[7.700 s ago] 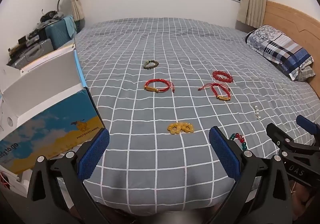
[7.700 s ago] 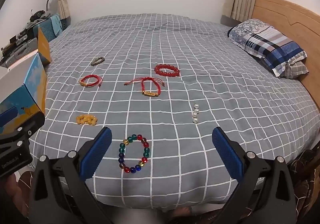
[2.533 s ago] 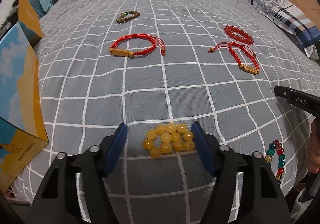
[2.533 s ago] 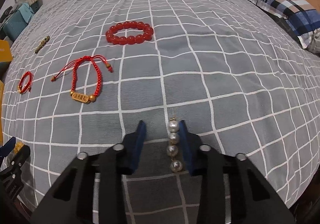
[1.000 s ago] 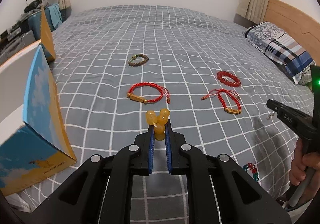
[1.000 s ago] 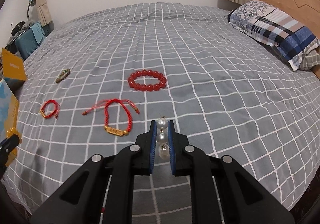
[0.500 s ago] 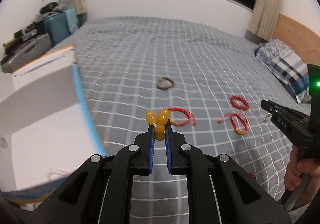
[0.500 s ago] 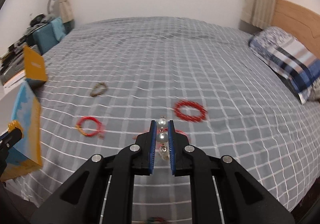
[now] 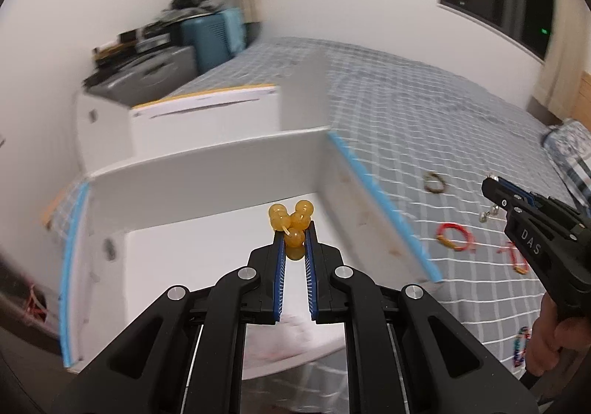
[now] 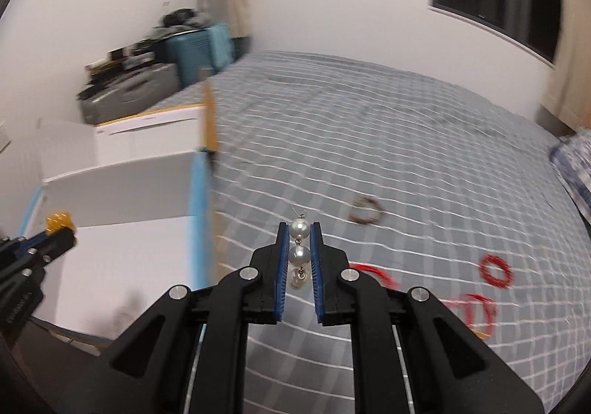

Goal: Organize jewelry
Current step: 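Carry both held items to the white box and open both tools inside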

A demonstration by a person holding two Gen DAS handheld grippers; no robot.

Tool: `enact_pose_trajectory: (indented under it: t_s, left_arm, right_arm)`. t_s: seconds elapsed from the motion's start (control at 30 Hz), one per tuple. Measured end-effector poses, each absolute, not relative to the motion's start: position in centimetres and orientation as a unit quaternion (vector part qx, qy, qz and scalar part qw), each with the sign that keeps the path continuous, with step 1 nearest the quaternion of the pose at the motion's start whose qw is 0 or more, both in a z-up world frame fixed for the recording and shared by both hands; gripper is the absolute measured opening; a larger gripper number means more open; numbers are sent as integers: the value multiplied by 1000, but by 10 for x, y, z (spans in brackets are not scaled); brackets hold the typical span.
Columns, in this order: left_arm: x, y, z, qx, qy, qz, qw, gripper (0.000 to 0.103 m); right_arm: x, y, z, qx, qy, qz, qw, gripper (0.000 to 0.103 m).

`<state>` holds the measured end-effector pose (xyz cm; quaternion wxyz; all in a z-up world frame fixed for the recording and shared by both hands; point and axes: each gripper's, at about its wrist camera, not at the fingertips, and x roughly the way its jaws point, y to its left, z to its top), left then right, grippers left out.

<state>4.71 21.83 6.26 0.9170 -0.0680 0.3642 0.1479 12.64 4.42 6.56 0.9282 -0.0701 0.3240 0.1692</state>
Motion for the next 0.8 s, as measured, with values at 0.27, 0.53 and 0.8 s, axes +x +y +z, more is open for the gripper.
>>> enact_pose_trajectory:
  t_s: [0.27,0.53,0.8]
  left_arm:
    - [27,280,40,-106,395,189,893,9]
    - [24,308,10,-130,442,205,864,9]
    - [30,320,-6,-133,468,216,847,9]
  right_arm:
    - [105,131,64,-99,322,232,913,11]
    - [102,187,24,-131,391,237,880,11]
    - [107,197,-8,-141,448,227,853,11]
